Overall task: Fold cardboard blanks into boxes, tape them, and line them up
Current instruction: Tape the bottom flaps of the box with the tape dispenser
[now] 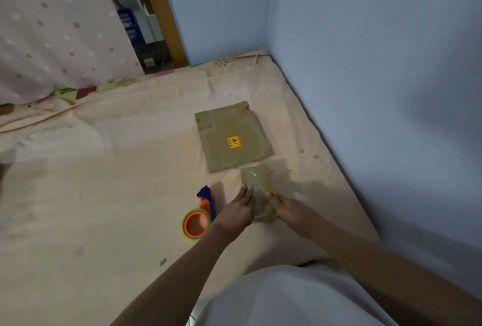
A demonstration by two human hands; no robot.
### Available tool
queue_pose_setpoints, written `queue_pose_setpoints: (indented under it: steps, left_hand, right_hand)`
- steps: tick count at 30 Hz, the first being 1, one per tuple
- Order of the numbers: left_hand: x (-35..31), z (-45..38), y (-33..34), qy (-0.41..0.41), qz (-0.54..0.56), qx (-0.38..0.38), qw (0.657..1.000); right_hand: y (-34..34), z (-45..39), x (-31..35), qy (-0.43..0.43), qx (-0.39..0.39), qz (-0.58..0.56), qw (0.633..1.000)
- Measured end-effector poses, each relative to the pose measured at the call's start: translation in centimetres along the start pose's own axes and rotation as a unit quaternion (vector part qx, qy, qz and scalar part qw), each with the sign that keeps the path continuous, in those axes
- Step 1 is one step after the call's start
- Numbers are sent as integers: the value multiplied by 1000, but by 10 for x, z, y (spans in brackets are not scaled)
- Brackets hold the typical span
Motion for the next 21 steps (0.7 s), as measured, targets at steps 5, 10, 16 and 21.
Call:
queue_pose_setpoints:
  steps: [5, 10, 16, 21]
  left_hand:
    - [8, 0, 7, -10, 27, 1, 1000]
    - [17, 3, 16, -6, 46, -6, 999]
    - [9, 1, 8, -25, 66, -31, 997]
    - [8, -1, 16, -60, 100, -30, 993]
  right_hand:
    - [-3, 2, -2, 42, 9, -42, 998]
    - [-9, 0, 0, 84, 34, 11, 996]
    - [-14, 1, 3, 76, -19, 30, 996]
    - [-12, 11, 12, 98, -29, -58, 993]
Point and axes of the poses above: each hand's wrist, its own z-axis away from the middle knuckle, its own y-axis out of the palm, x = y × z, the point moved 7 cm from there along -z, towards the middle knuckle, and after that the axes turned 10 degrees about y, right-handed, at the moved point
